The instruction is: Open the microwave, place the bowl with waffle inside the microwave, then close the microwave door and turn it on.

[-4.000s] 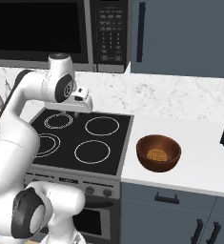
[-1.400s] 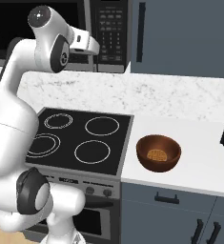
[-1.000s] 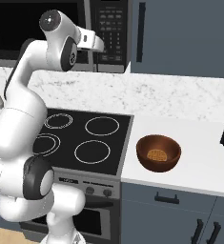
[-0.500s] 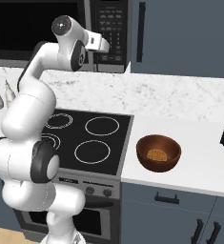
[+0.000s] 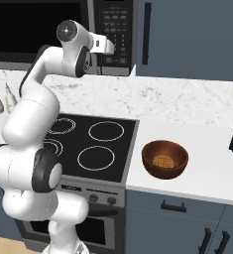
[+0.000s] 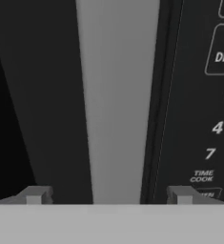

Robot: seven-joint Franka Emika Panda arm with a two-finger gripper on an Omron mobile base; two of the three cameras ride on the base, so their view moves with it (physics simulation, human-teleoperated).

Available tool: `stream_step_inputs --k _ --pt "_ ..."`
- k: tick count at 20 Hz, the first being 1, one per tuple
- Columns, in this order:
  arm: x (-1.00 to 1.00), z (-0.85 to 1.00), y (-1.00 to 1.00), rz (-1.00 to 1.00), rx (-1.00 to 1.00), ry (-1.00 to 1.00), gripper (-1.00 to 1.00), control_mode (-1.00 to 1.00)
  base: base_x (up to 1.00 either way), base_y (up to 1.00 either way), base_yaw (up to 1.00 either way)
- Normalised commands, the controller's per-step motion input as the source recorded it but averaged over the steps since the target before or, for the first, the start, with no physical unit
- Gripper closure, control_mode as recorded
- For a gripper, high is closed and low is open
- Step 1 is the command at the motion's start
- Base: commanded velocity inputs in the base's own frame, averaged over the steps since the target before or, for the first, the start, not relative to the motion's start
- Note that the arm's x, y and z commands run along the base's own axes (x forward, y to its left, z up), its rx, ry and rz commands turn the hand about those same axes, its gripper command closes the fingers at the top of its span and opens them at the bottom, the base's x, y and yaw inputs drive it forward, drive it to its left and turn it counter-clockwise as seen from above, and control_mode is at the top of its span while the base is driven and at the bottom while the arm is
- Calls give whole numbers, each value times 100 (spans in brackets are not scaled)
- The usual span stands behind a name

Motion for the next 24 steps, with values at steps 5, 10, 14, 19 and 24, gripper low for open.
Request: stream_step_inputs --k 5,10,14,19,24 --pt "65 -89 21 1 0 -12 100 -100 0 0 0" --pt "61 -55 12 7 10 -3 100 -100 0 0 0" --pt "5 -29 60 14 8 0 100 -100 0 0 0" --pt "-22 -10 99 12 1 1 100 -100 0 0 0" --pt "-61 -8 100 7 0 2 100 -100 0 0 0"
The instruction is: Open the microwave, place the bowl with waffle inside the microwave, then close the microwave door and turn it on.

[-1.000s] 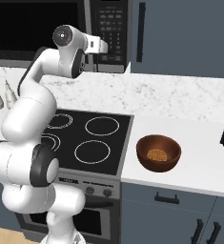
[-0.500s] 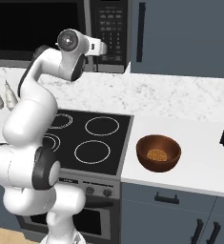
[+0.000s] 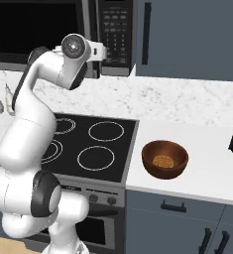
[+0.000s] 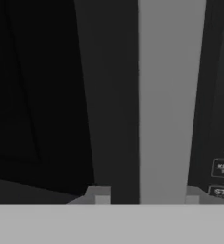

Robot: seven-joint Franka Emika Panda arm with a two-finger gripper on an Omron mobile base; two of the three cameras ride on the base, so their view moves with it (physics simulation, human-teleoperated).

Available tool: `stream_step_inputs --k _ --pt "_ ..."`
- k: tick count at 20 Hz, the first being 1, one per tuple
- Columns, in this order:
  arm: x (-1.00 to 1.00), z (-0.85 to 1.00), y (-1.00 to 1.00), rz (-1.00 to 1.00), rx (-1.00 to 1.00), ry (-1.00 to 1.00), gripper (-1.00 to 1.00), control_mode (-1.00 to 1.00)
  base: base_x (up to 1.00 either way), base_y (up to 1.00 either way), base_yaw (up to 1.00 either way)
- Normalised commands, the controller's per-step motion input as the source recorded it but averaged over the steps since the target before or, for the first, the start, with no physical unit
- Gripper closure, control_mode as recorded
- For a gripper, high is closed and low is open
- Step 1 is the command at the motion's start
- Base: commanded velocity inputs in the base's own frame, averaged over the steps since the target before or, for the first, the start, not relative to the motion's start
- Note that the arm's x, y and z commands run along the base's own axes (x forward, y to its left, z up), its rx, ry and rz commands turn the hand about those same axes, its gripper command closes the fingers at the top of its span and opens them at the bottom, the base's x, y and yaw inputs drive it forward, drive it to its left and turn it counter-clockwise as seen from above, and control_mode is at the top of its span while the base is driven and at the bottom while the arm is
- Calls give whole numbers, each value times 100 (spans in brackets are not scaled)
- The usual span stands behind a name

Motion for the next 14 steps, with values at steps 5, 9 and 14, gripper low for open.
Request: stream_step_inputs --k 5,9,14 --pt "-83 -1 100 1 -2 3 100 -100 0 0 0" --pt "-94 0 100 0 -6 1 100 -100 0 0 0" --pt "-87 0 100 0 -9 4 100 -100 0 0 0"
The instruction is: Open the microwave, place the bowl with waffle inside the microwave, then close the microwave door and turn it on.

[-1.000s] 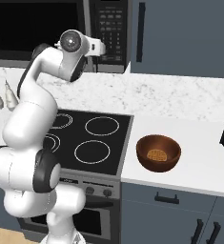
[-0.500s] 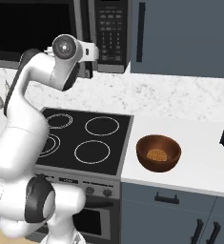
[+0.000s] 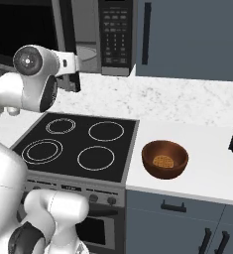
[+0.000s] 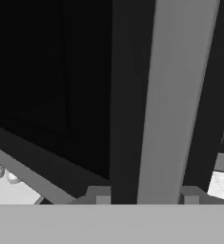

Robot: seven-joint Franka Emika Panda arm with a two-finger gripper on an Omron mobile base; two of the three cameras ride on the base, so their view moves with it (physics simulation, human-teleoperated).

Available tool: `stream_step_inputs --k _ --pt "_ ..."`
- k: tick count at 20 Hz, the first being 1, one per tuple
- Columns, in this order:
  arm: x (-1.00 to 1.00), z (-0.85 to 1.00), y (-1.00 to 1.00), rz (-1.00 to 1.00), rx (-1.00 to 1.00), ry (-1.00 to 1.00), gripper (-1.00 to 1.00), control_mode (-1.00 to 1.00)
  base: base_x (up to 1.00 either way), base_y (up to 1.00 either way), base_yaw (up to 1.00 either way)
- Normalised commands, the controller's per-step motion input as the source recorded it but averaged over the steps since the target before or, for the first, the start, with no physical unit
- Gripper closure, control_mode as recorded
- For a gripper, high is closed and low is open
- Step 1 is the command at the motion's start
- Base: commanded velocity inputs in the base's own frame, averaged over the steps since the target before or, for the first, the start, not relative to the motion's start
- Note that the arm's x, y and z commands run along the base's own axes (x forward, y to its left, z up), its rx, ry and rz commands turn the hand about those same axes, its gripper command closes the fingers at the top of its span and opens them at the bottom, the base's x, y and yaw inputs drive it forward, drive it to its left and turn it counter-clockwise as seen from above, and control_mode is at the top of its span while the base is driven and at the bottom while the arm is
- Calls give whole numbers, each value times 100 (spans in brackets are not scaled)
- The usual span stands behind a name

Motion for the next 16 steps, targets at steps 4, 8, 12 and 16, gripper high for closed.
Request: stream_step_inputs --k 4,8,12,16 --pt "-83 -2 100 0 -10 3 100 -100 0 0 0" --pt "-68 -9 100 0 -11 6 100 -100 0 0 0" --pt "-56 -14 100 0 -11 8 100 -100 0 0 0" --pt "-50 -18 100 0 -9 9 -100 -100 0 0 0"
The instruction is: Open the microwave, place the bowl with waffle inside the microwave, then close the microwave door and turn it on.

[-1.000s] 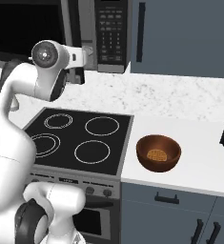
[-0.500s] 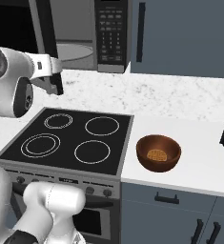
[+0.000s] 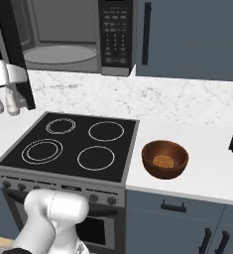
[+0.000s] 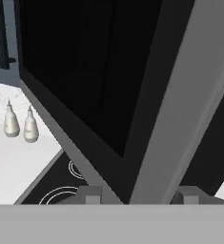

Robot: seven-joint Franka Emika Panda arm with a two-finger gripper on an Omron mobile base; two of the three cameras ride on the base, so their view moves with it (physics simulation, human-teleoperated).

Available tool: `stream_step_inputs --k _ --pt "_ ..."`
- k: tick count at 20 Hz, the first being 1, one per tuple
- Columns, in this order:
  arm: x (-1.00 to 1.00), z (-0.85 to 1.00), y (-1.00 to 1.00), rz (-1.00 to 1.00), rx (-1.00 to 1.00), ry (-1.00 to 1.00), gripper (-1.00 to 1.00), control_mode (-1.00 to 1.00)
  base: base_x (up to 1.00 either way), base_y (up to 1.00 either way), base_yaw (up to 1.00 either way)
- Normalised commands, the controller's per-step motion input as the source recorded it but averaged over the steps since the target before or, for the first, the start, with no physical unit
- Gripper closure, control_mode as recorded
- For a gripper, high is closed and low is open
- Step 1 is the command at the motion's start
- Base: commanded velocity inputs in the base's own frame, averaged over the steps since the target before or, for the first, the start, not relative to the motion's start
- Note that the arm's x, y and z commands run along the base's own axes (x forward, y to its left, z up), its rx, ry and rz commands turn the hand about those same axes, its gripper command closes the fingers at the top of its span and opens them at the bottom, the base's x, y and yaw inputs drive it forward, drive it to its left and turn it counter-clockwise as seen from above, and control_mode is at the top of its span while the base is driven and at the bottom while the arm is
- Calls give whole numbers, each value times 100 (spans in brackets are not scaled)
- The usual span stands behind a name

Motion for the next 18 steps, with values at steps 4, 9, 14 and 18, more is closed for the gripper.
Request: stream_step_inputs --k 4,9,14,18 --pt "-82 -10 65 0 0 0 -100 -100 0 0 0" --pt "-100 0 -7 -3 11 -9 -100 -100 0 0 0" --pt "-100 5 -41 -10 24 -5 -100 -100 0 0 0" --pt "-47 6 -87 -8 17 9 -100 -100 0 0 0"
